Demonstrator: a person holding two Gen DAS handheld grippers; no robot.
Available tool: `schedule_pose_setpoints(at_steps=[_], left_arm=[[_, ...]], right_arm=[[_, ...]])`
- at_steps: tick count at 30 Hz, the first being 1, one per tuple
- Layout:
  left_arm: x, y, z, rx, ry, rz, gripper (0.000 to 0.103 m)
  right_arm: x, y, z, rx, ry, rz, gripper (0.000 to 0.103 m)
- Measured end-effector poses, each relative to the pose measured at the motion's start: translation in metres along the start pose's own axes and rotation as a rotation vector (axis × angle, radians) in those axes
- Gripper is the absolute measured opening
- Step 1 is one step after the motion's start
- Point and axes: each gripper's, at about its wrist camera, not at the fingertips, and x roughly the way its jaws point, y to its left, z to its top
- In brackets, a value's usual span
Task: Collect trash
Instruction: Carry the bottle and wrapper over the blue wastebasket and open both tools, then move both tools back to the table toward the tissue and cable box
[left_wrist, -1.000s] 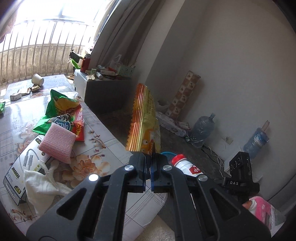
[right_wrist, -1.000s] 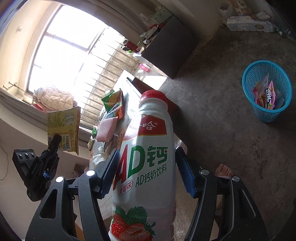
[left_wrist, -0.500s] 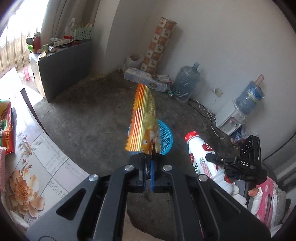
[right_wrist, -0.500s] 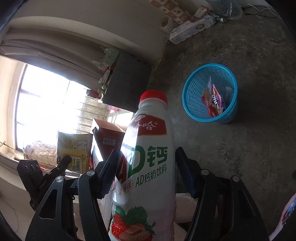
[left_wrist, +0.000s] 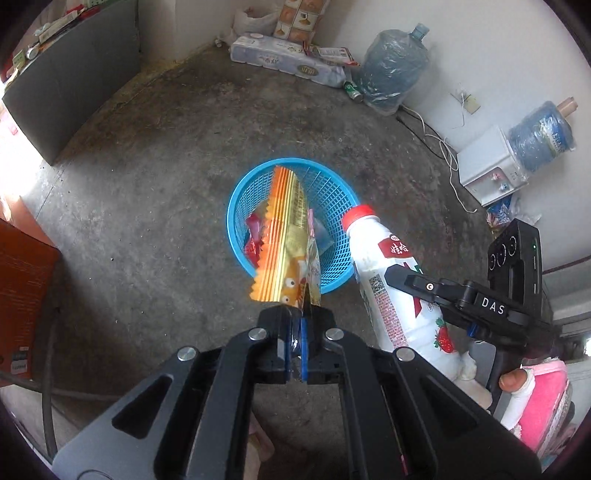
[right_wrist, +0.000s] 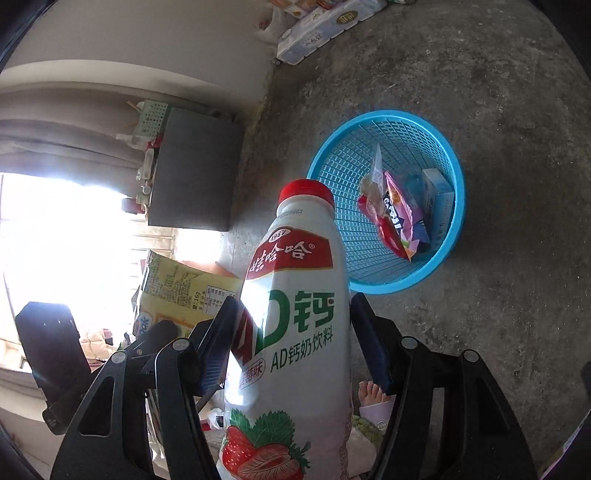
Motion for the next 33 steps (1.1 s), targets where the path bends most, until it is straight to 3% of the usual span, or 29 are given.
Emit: schedule_pose_setpoints(at_steps=[1,3,4,5,7,9,16,24,28,33], left_arm=[[0.011,-0.002,0.012,-0.005,0.004,0.009,0.002],[0.033,-0.002,0.032,-0.007,0.014,0.031,0.013],[0.044,-0.002,0.040,-0.008,0.030,0.051,0.035],[0.052,-0.002,0.047,-0.020,0.034,0.076,0.047],[0.060,0.002,0.054,-0.054,0.021,0.085,0.046],[0.060,0.007,0.054,-0.073,0.020,0.058,0.046],[0.025,0.023,0.028,-0.055,-0.002,0.048,0.046],[-0.075,0.042,-0.027,-0.063,-0.108,-0.015,0.047],[-0.139,0.059,-0.074,-0.098,-0.212,-0.038,0.053],[-0.214,0.079,-0.148,-0.149,-0.361,-0.002,0.059]], right_arm=[[0.015,0.001,0.015,-0.002,0.006,-0.008,0.063],[0.042,-0.001,0.042,-0.002,0.018,-0.022,0.069],[0.053,-0.003,0.053,-0.001,0.017,-0.043,0.071],[0.061,-0.008,0.062,0.005,0.014,-0.071,0.071],[0.071,-0.019,0.069,0.037,0.007,-0.107,0.071],[0.071,-0.026,0.064,0.054,0.004,-0.081,0.071],[0.046,-0.047,0.019,0.054,0.019,-0.088,0.071],[-0.023,-0.038,-0.029,0.041,-0.065,-0.052,0.071],[-0.056,-0.014,-0.053,-0.001,-0.099,-0.015,0.071],[-0.080,0.030,-0.085,-0.103,-0.094,0.026,0.074]])
